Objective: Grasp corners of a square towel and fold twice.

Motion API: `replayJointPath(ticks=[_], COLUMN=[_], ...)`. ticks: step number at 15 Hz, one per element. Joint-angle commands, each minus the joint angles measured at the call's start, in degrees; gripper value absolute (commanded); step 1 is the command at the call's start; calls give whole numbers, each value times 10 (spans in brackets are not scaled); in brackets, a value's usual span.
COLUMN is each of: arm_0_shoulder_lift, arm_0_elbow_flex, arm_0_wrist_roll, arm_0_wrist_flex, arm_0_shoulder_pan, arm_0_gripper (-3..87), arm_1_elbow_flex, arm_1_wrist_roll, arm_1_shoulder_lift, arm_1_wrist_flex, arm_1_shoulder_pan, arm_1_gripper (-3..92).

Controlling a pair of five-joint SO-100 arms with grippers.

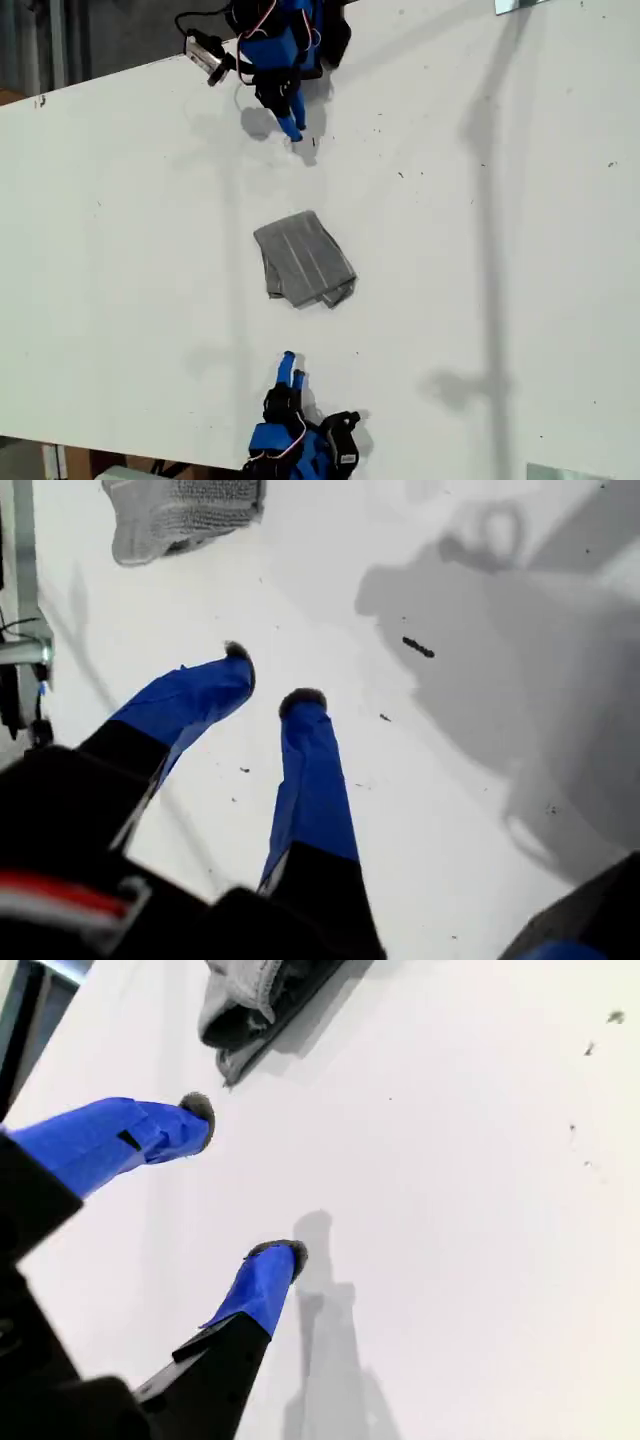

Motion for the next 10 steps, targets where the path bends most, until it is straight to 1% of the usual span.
replayJointPath(ticks=[1,2,3,5,10], arm_0_shoulder_lift=[5,5,5,5,5], arm_0_elbow_flex=[4,4,4,5,6], arm_0_wrist_roll=[13,66,113,192,192], arm_0_wrist_flex=[4,1,-1,-4,-4], arm_0_shoulder_pan=[76,94,99,98,98], arm_0_gripper=[241,241,240,230,192], arm_1_elbow_flex=[-10,-15,-16,-16,-16], arm_1_wrist_roll=[-31,-65,-82,-82,-82], arm_1_shoulder_lift=[-1,-1,-1,-1,-1], arm_1_wrist_flex=[11,24,25,25,25], arm_1_shoulder_pan=[15,23,25,25,21], arm_1_gripper=[119,119,119,119,119])
